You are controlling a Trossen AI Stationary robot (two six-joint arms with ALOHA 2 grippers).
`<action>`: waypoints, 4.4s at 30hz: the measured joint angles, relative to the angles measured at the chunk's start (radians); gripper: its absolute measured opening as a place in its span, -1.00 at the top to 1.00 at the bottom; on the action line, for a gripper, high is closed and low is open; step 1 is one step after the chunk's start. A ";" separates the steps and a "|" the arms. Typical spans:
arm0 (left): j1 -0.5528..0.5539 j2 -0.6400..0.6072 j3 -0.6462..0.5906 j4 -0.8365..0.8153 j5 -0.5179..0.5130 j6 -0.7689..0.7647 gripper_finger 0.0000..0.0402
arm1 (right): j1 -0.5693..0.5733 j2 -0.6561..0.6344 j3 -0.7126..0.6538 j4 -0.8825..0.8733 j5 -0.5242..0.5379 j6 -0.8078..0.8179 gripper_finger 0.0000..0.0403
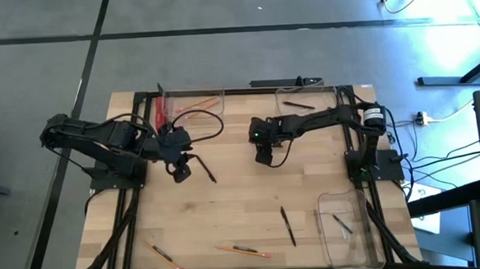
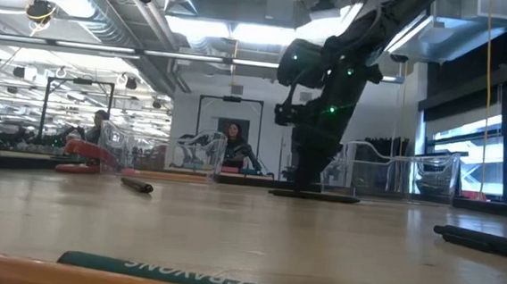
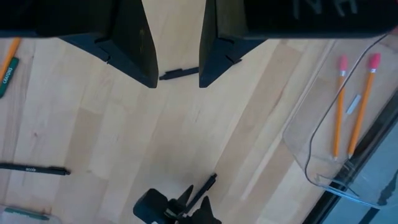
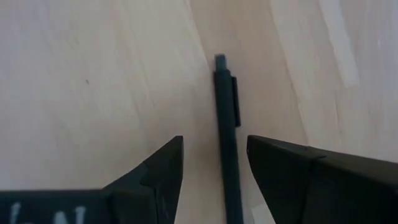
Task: Sort crayons/erasers/pens/pencils in bins
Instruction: Put the top right black pen into the top right transparent bin
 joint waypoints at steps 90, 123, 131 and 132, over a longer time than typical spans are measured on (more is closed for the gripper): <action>0.000 0.000 0.000 -0.007 -0.003 0.026 0.45 | -0.101 0.013 0.553 -0.550 -0.168 -0.107 0.81; 0.000 0.000 0.000 -0.006 -0.073 0.028 0.45 | -0.413 -0.008 0.678 -1.017 0.134 -0.263 0.81; 0.000 0.000 0.000 -0.006 -0.074 0.037 0.45 | -0.466 -0.006 0.478 -0.875 0.130 -0.293 0.81; 0.000 0.000 0.000 -0.006 -0.074 0.037 0.45 | -0.470 -0.006 0.460 -0.863 0.126 -0.293 0.81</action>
